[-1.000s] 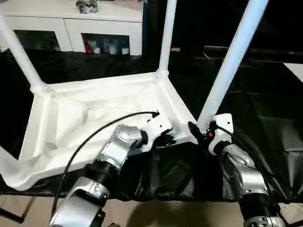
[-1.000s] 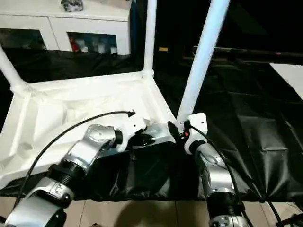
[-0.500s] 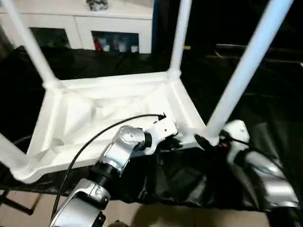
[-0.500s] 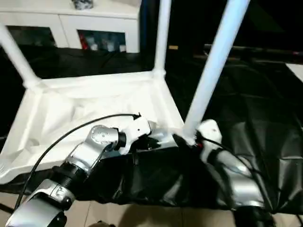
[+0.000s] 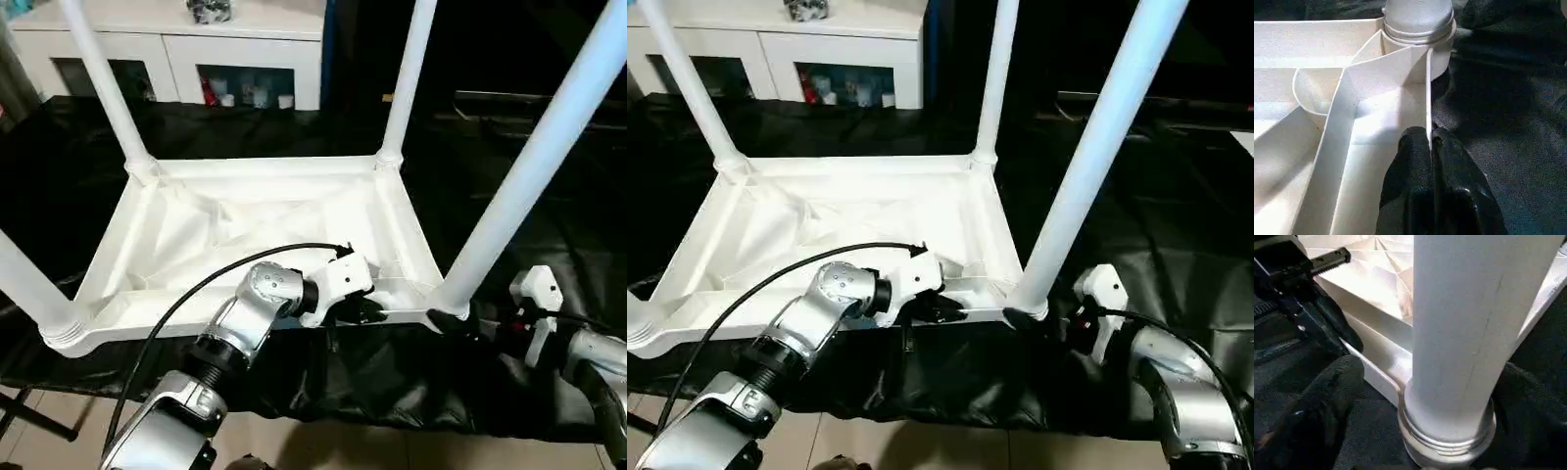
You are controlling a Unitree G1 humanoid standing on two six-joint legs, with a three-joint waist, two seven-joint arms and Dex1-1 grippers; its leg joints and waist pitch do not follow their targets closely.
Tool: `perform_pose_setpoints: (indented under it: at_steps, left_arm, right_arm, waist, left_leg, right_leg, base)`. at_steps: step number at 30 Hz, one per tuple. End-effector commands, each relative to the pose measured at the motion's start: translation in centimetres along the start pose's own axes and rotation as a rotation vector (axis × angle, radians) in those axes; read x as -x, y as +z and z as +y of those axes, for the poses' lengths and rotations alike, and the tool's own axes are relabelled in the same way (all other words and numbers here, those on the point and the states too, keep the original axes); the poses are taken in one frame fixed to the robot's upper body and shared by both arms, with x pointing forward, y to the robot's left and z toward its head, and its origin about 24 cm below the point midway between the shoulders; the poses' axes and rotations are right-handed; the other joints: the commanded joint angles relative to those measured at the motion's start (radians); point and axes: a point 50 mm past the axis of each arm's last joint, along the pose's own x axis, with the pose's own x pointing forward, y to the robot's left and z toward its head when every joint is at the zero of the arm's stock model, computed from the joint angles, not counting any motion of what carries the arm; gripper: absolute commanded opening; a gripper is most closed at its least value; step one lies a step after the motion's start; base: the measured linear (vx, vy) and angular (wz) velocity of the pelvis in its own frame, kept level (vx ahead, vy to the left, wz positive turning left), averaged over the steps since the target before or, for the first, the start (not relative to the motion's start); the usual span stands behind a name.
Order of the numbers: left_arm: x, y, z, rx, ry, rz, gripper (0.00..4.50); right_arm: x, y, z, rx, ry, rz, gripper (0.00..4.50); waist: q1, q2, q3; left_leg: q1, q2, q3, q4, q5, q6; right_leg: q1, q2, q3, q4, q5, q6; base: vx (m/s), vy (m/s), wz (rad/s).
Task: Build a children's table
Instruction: Rotate leg to tighten
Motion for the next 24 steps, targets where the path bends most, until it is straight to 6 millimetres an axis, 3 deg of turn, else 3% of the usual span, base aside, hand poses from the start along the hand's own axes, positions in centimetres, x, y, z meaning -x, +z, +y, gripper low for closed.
perform_pose_setpoints:
  at_steps: [1, 3, 11, 13, 18, 19, 23, 24]
  left_arm:
    - [-0.3, 0.3, -0.4, -0.019, -0.054, -0.017, 0.00]
    - [-0.2, 0.3, -0.4, -0.023, -0.061, -0.018, 0.00]
    - [-0.1, 0.2, -0.7, -0.025, -0.088, -0.027, 0.00]
    - [-0.1, 0.2, -0.7, -0.026, -0.089, -0.025, 0.00]
    - [0.1, 0.0, -0.5, -0.025, -0.075, -0.017, 0.00]
    - [0.2, 0.0, -0.4, -0.024, -0.072, -0.015, 0.00]
    - [0.6, -0.2, -0.3, -0.019, -0.067, -0.008, 0.00]
    - [0.7, -0.2, -0.2, -0.018, -0.066, -0.007, 0.00]
  right_arm:
    - [0.0, 0.8, -0.1, 0.025, 0.017, -0.011, 4.41]
    - [-0.2, 1.1, -0.1, 0.045, 0.019, -0.017, 4.41]
    - [-1.9, 1.9, -0.2, 0.149, -0.031, -0.018, 4.41]
    - [-2.3, 1.8, -0.1, 0.158, -0.019, -0.005, 4.41]
    - [-3.0, 1.5, 0.0, 0.158, 0.005, 0.023, 3.97]
    - [-3.2, 1.4, 0.0, 0.157, 0.010, 0.028, 3.70]
    - [-3.5, 1.1, 0.1, 0.148, 0.024, 0.040, 3.52]
    - [-3.5, 1.0, 0.2, 0.145, 0.032, 0.054, 3.26]
  waist:
    - [-0.008, -0.027, -0.045]
    - [-0.008, -0.028, -0.046]
    - [-0.013, -0.035, -0.045]
    - [-0.013, -0.031, -0.047]
    - [-0.013, -0.034, -0.047]
    - [-0.016, -0.034, -0.045]
    - [-0.026, -0.035, -0.044]
    - [-0.027, -0.037, -0.045]
  left_leg:
    - [0.015, 0.065, -0.028, -0.055, -0.174, 0.110]
    - [0.013, 0.063, -0.027, -0.052, -0.157, 0.116]
    - [0.015, 0.062, -0.025, -0.053, -0.158, 0.105]
    - [0.016, 0.062, -0.025, -0.051, -0.147, 0.108]
    - [0.015, 0.061, -0.025, -0.050, -0.146, 0.116]
    - [0.014, 0.061, -0.025, -0.052, -0.156, 0.112]
    - [0.012, 0.061, -0.026, -0.053, -0.171, 0.105]
    - [0.013, 0.061, -0.026, -0.052, -0.172, 0.106]
  right_leg:
    - [0.026, -0.065, 0.034, -0.073, -0.112, -0.229]
    - [0.027, -0.065, 0.034, -0.069, -0.083, -0.234]
    - [0.024, -0.064, 0.033, -0.070, -0.112, -0.226]
    - [0.024, -0.063, 0.034, -0.067, -0.095, -0.230]
    - [0.026, -0.064, 0.033, -0.065, -0.084, -0.234]
    - [0.025, -0.064, 0.033, -0.067, -0.105, -0.233]
    - [0.026, -0.064, 0.033, -0.069, -0.127, -0.232]
    - [0.026, -0.063, 0.033, -0.069, -0.126, -0.232]
  base:
    - [0.000, 0.000, 0.00]
    - [0.000, 0.000, 0.00]
    - [0.000, 0.000, 0.00]
    - [0.000, 0.000, 0.00]
    - [0.000, 0.000, 0.00]
    - [0.000, 0.000, 0.00]
    - [0.000, 0.000, 0.00]
    - [0.000, 0.000, 0.00]
